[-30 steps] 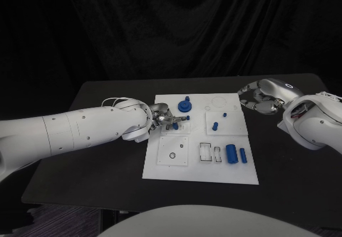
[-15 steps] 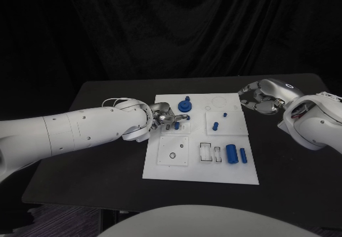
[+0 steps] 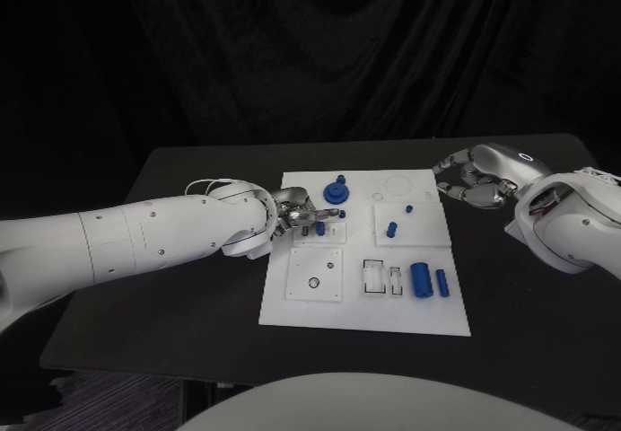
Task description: Assemble the parts on the task board
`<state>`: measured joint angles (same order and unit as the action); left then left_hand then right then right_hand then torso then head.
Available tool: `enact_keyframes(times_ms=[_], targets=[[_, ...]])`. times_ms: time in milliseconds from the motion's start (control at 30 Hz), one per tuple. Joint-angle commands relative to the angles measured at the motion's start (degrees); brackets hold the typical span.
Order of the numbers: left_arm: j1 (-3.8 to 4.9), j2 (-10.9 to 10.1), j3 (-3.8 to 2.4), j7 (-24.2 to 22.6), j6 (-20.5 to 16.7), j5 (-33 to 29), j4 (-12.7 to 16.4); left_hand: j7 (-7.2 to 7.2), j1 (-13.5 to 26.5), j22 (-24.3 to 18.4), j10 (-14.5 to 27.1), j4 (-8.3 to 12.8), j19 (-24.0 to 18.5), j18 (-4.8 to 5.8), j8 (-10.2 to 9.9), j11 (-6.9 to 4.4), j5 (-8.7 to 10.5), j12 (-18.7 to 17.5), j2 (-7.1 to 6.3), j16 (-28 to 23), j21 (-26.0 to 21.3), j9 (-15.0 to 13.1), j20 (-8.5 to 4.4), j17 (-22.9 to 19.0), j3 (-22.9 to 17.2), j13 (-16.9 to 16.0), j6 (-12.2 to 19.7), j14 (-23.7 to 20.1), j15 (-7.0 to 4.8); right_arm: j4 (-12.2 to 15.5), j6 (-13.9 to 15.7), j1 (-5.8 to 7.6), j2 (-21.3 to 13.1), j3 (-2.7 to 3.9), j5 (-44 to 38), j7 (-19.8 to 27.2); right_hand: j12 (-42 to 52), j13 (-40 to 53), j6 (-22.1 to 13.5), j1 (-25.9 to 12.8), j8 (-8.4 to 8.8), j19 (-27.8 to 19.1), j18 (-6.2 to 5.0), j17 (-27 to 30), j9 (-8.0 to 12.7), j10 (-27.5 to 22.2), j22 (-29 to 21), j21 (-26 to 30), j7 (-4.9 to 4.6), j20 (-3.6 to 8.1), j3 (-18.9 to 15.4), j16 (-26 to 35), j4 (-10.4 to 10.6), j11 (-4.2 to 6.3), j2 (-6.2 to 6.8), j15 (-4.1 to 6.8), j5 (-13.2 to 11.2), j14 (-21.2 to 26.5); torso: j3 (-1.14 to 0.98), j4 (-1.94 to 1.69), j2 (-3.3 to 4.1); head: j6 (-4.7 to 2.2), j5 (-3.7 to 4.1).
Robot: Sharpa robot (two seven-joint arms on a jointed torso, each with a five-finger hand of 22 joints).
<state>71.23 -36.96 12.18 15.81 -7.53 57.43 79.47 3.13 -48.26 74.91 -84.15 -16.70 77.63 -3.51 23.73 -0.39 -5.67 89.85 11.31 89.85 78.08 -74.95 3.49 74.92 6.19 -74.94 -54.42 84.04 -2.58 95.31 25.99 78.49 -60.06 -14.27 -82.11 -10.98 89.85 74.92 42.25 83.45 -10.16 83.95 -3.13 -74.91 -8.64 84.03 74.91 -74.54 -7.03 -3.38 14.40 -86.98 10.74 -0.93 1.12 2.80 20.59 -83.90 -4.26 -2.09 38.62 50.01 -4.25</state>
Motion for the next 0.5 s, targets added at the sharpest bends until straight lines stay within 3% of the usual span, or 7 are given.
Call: enact_keyframes(times_ms=[33,100,133,500], targets=[[-0.09,0.0,-0.04,1.0,0.4,-0.3,0.2,-0.47,-1.0,3.6,-5.8,0.0,0.4,-0.68,1.4,-0.46,-0.95,0.1,0.1,0.1,0.2,-1.9,-0.12,15.1,0.6,-15.1,-0.1,6.0,-0.61,0.1,-0.6,-0.13,-0.1,0.04,-0.1,-1.0,0.1,15.1,0.3,-0.2,0.26,0.0,-0.38,-12.4,0.0,6.0,10.4,0.2,0.06,-0.27,0.3,0.2,-0.1,-0.3,-0.34,-0.2,0.4,-5.2,0.01,0.0,-0.01,-0.01,-0.07],[-0.1,0.0,-0.04,1.2,0.4,-0.3,0.2,-0.58,-1.7,3.7,-5.8,0.0,0.5,-0.66,2.6,-0.55,-1.98,0.1,0.37,0.1,0.2,-2.0,-0.22,15.1,1.0,-15.1,-0.2,6.0,-0.71,0.1,-0.6,-0.13,-0.1,0.04,-0.1,-1.0,0.1,15.1,0.3,-0.2,0.26,0.0,-0.38,-12.4,0.0,6.0,10.4,0.2,0.06,-0.27,0.3,0.2,-0.1,-0.3,-0.34,-0.2,0.4,-5.2,0.0,0.0,0.0,-0.01,-0.1],[-0.1,0.0,-0.04,1.2,0.5,-0.3,0.2,-0.74,-3.1,3.9,-5.8,0.0,0.7,-0.64,3.9,-0.7,-4.23,0.1,0.68,0.1,0.2,-2.0,-0.36,15.1,1.2,-15.1,0.0,6.0,-0.85,0.1,-0.6,-0.13,-0.1,0.04,-0.1,-1.0,0.1,15.1,0.3,-0.2,0.26,0.0,-0.38,-12.4,0.0,6.0,10.4,0.2,0.06,-0.27,0.3,0.2,-0.1,-0.3,-0.34,-0.2,0.4,-5.2,-0.01,0.0,0.0,-0.01,-0.11],[-0.11,-0.2,-0.04,0.9,0.1,-0.3,0.2,-0.91,-5.7,4.0,-5.8,0.0,0.6,-0.68,4.5,-0.87,-7.09,0.1,1.22,0.1,-0.1,-1.8,-0.54,15.1,1.5,-15.1,1.3,6.0,-1.01,0.1,-0.8,-0.13,-0.2,0.04,-0.1,-1.1,0.1,15.1,0.3,-0.2,0.27,-0.1,-0.43,-12.3,0.1,6.0,10.4,0.4,0.07,-0.27,0.3,0.4,-0.1,-0.3,-0.35,-0.19,0.4,-5.2,-0.02,0.01,-0.01,-0.01,-0.29]])
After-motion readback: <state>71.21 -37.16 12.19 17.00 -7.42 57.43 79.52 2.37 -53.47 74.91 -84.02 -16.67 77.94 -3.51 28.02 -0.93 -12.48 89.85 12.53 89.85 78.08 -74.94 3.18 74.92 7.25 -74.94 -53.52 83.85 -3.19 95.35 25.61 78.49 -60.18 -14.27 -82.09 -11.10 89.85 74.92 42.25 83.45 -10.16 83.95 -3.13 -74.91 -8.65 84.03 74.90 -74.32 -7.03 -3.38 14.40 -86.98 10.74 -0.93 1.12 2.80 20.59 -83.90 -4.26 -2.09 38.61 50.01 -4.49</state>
